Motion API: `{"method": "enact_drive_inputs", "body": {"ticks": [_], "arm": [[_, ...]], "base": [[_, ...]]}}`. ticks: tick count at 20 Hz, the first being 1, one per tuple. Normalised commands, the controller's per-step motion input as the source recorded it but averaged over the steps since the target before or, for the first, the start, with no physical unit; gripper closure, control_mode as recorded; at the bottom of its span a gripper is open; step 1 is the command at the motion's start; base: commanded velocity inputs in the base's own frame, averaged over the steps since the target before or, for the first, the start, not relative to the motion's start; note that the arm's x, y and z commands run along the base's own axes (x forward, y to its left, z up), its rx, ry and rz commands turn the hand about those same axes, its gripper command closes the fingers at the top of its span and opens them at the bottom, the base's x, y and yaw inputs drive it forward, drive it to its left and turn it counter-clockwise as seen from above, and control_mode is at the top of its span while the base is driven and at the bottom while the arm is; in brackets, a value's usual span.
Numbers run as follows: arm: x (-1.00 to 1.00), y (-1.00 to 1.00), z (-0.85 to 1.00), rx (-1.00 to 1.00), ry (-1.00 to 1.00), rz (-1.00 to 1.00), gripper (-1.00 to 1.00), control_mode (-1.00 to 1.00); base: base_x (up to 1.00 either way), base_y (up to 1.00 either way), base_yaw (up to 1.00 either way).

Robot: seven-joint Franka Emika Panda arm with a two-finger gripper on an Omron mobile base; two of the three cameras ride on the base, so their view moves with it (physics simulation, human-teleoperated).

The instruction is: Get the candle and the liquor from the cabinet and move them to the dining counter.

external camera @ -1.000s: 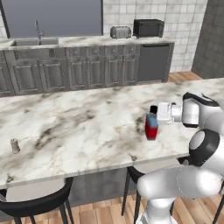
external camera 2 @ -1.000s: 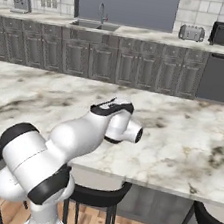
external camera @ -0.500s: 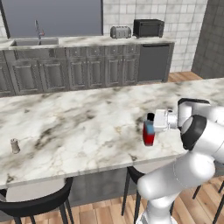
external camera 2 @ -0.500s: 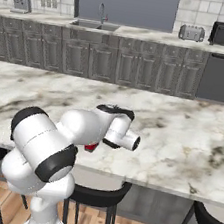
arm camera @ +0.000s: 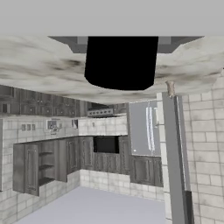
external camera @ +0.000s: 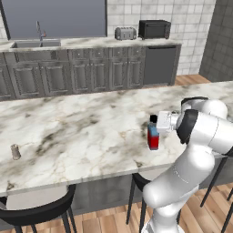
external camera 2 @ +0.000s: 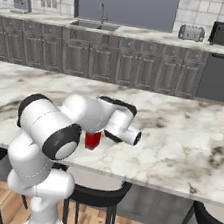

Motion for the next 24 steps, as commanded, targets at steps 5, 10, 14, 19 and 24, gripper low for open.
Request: {"method": "enact_drive_inputs", "body": {"ticks": [5,10,14,19,24], "arm": [[0.44,0.0,-0.01,0.0,0.0,0.0,1.0,-1.0],[0.33,-0.08,-0.02,0.0,-0.03,0.0,1.0,-1.0],[0.32,-0.08,-0.12,0.0,-0.03,0.0,1.0,-1.0],[0.19,-0.01,-0.37,0.0,-0.02,0.01,1.0,-1.0],[0.12,0.0,-0.49,0.0,-0.02,0.01,1.0,-1.0]], "base": [[0.0,0.0,0.0],[0.0,0.0,0.0],[0.0,0.0,0.0],[0.0,0.0,0.0],[0.0,0.0,0.0]]}}
